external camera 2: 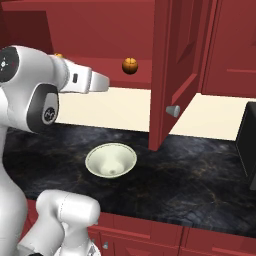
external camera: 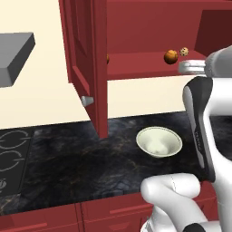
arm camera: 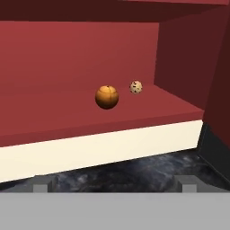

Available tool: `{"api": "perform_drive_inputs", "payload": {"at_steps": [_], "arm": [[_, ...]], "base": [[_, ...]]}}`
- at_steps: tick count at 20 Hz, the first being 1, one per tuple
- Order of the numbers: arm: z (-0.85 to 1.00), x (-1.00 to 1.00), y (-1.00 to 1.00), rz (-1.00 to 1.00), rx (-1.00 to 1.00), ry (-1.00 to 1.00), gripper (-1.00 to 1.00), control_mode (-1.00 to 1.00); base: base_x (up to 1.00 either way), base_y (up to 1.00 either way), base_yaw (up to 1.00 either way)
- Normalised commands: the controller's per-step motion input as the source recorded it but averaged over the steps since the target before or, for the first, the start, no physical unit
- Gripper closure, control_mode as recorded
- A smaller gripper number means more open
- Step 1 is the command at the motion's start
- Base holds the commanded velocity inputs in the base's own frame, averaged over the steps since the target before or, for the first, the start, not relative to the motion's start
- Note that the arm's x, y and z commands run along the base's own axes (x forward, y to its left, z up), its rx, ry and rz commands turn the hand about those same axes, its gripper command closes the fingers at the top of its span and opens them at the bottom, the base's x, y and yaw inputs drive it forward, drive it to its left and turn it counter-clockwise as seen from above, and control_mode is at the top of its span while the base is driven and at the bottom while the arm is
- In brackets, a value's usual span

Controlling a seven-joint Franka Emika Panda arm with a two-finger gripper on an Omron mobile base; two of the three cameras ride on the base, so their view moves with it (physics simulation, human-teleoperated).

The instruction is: Open the cabinet. Pick the orange and orange from the cabinet and place them into the bowl. Then close the cabinet.

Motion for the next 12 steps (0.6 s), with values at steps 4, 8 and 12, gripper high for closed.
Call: {"api": "perform_drive_inputs", "payload": {"at_steps": [4,8,12], "arm": [[0.07,0.26,0.0,0.0,0.0,0.0,-1.0,-1.0],[0.03,0.39,0.0,0.0,0.02,0.02,-1.0,-1.0],[0.0,0.38,0.0,0.0,0.02,0.0,-1.0,-1.0]], "base": [[0.0,0.0,0.0],[0.0,0.0,0.0],[0.0,0.0,0.0]]}}
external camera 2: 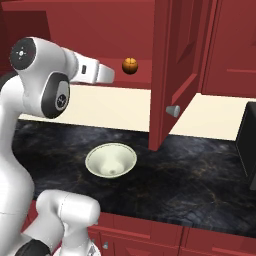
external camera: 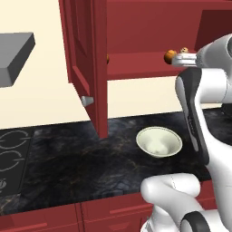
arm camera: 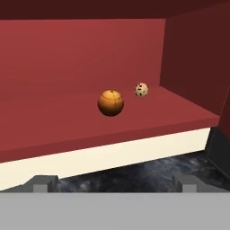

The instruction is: Open the cabinet. Pick the orange and orange from the cabinet and place them into the bowl. Then close the cabinet.

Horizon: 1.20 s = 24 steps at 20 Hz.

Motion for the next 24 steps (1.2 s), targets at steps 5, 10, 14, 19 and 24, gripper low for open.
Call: {"api": "perform_drive_inputs", "payload": {"at_steps": [5,10,14,19,24], "arm": [[0.0,0.32,-0.07,0.0,0.0,0.0,-1.0,-1.0],[0.0,0.29,-0.15,0.0,0.0,0.0,-1.0,-1.0],[-0.02,0.31,-0.05,0.0,0.0,0.0,-1.0,-1.0],[-0.02,0.28,0.0,0.0,0.0,0.01,-1.0,-1.0],[-0.15,0.28,0.0,0.0,0.01,0.01,-1.0,-1.0]], "base": [[0.0,0.0,0.0],[0.0,0.0,0.0],[0.0,0.0,0.0],[0.0,0.0,0.0],[0.0,0.0,0.0]]}}
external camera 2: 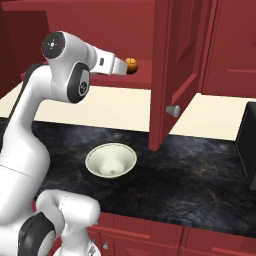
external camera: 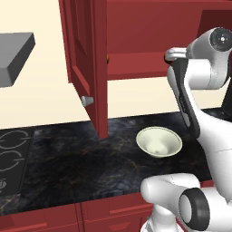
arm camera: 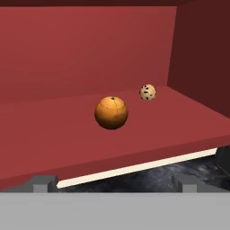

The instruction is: Open the cabinet. Pick the orange and orange from the cabinet and place them into the bowl. Then close the cabinet.

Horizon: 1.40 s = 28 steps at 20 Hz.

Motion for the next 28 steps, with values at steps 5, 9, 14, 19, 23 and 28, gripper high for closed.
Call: {"api": "perform_drive_inputs", "payload": {"at_steps": [5,9,14,19,23,28], "arm": [[-0.19,0.26,-0.03,0.0,0.02,0.0,-1.0,-1.0],[-0.03,0.22,-0.09,0.0,0.03,0.01,-1.0,-1.0],[0.0,0.27,-0.11,0.0,0.05,0.06,-1.0,-1.0],[0.0,0.25,-0.07,0.0,0.05,0.1,-1.0,-1.0],[0.0,0.34,-0.03,0.0,0.03,0.04,-1.0,-1.0],[-0.05,0.33,-0.03,0.0,0.0,0.0,-1.0,-1.0]], "base": [[0.0,0.0,0.0],[0.0,0.0,0.0],[0.0,0.0,0.0],[0.0,0.0,0.0],[0.0,0.0,0.0],[0.0,0.0,0.0]]}}
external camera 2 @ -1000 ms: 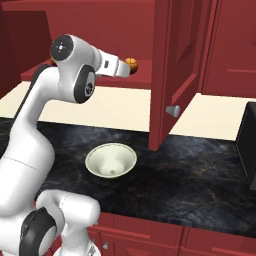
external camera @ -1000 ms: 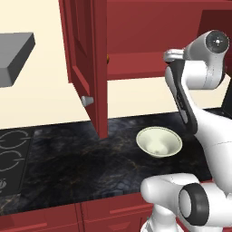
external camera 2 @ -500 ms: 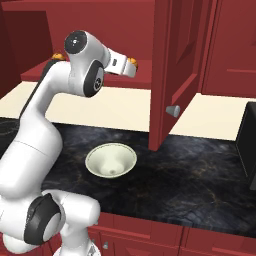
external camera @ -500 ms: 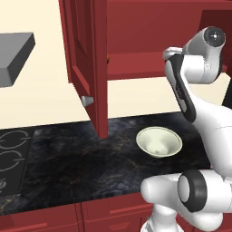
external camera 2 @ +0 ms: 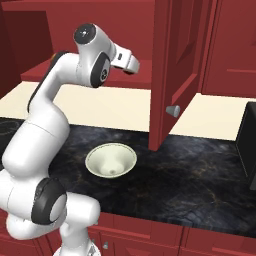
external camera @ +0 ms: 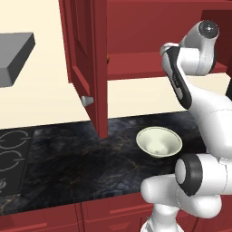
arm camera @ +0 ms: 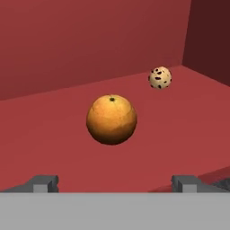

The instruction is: Open the cabinet. Pick the orange and orange from the cabinet and place them into the bowl. Then close the cabinet.

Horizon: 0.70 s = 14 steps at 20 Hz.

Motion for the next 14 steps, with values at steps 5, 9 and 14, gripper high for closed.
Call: {"api": "perform_drive_inputs", "payload": {"at_steps": [5,9,14], "arm": [[-0.14,0.28,-0.04,0.0,0.0,0.0,-1.0,-1.0],[-0.13,0.29,-0.04,0.0,0.0,0.0,-1.0,-1.0],[-0.06,0.29,-0.06,0.0,0.0,0.0,-1.0,-1.0]], "base": [[0.0,0.0,0.0],[0.0,0.0,0.0],[0.0,0.0,0.0]]}}
